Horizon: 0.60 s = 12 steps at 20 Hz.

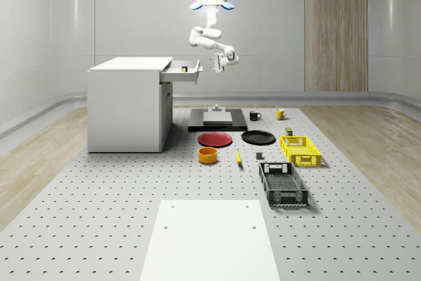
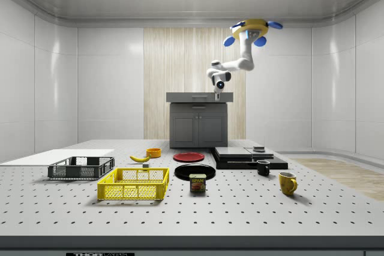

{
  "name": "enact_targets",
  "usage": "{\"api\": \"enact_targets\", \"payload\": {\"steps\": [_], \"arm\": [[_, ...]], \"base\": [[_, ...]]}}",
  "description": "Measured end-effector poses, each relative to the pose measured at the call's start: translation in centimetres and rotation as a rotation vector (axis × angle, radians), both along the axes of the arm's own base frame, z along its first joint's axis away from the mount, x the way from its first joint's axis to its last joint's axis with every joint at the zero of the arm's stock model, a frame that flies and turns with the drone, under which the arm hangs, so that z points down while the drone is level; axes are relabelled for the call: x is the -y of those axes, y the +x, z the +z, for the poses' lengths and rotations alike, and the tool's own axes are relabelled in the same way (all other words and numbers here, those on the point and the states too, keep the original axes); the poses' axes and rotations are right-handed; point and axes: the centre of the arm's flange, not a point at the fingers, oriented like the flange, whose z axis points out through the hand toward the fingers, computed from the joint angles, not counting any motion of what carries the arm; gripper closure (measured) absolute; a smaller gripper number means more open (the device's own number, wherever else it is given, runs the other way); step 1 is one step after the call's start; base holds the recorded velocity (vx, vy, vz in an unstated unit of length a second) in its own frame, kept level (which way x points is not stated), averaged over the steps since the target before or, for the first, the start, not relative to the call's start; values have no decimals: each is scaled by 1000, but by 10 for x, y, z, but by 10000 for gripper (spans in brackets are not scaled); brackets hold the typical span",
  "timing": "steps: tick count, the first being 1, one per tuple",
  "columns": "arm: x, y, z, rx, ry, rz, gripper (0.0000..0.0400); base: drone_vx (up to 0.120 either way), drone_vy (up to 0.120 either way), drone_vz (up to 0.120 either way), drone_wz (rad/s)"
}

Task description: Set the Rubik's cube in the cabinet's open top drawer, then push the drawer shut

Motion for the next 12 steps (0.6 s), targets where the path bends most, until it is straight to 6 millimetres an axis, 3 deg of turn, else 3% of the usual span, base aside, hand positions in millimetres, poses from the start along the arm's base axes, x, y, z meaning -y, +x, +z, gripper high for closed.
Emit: {"api": "enact_targets", "payload": {"steps": [5,6,7,9,12], "arm": [[6,0,5,4,-58,-10,0],[7,0,6,4,-64,-12,23],[7,0,7,5,-70,-13,83],[8,0,7,5,-78,-14,167],[8,0,8,6,-86,-15,234]], "base": [[0,-120,-120,0],[0,-80,0,0],[0,0,0,0],[0,-100,0,0],[0,-120,0,0]]}}
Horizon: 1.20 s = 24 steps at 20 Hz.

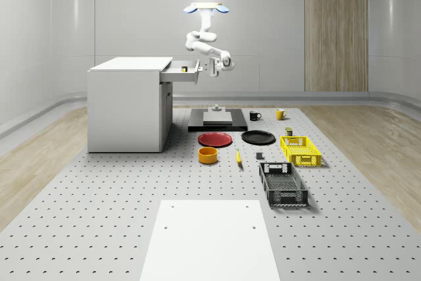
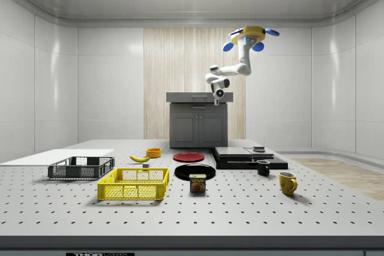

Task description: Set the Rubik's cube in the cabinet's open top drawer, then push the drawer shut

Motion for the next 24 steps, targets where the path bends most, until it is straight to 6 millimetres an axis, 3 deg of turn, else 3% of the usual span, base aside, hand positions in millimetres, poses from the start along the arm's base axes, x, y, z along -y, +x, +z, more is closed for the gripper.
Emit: {"api": "enact_targets", "payload": {"steps": [5,10,15,17,24], "arm": [[0,0,1,0,-7,-1,278],[-8,0,1,1,-9,-2,290],[-29,0,1,-1,-10,-2,293],[-45,17,-1,51,-6,-6,298],[-79,6,1,16,-9,-4,295]], "base": [[0,-120,0,0],[0,0,0,0],[0,0,0,0],[0,0,0,0],[0,0,0,0]]}}
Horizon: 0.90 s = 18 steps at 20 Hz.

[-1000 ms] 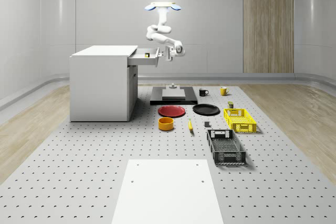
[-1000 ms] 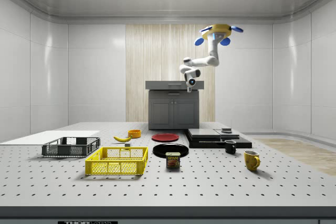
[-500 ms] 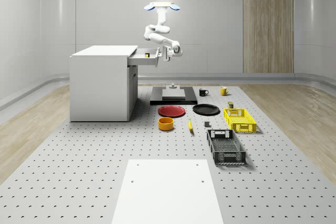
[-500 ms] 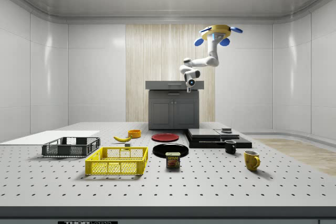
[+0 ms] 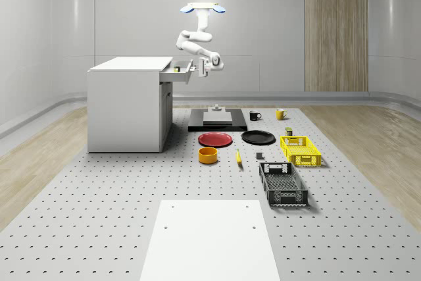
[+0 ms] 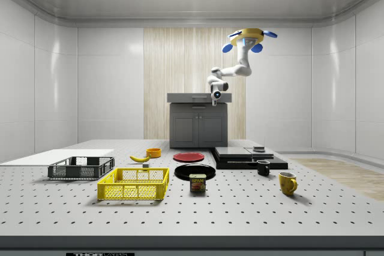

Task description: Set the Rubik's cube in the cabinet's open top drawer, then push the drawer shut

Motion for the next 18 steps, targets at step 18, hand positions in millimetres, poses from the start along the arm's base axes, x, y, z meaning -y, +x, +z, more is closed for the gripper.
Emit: {"api": "enact_targets", "payload": {"steps": [18], "arm": [[-78,-6,1,-16,-2,2,295]], "base": [[0,-24,0,0]]}}
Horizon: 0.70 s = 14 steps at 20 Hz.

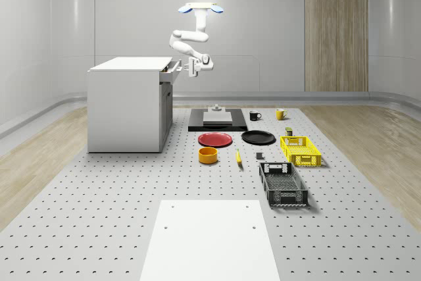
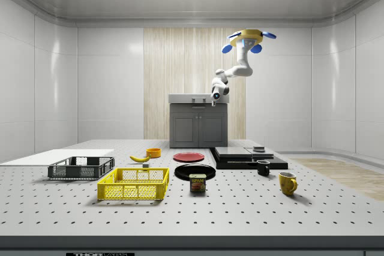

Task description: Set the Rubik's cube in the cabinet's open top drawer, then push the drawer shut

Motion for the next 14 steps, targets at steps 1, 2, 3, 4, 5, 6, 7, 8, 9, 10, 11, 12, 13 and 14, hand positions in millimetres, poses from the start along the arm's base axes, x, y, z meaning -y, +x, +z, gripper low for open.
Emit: {"api": "enact_targets", "payload": {"steps": [1,2,3,4,5,6,7,8,9,10,11,12,13,14], "arm": [[-2,0,0,0,0,0,295],[-4,0,0,0,0,0,295],[-6,0,0,0,0,0,295],[-7,0,0,0,0,0,295],[-8,0,0,0,0,0,295],[-9,0,0,0,0,0,295],[-10,0,0,0,0,0,295],[-10,0,0,-1,0,0,295],[-11,0,0,-1,0,0,295],[-11,0,0,-1,0,0,295],[-11,0,0,-1,0,0,295],[-12,0,0,-1,0,0,295],[-12,0,0,-1,0,0,295],[-12,0,0,-1,0,0,295]], "base": [[0,120,0,0],[0,120,0,0],[0,120,0,0],[0,120,0,0],[0,120,0,0],[0,40,0,0],[0,0,0,0],[0,0,0,0],[0,0,0,0],[0,0,0,0],[0,0,0,0],[0,0,0,0],[0,0,0,0],[0,0,0,0]]}}
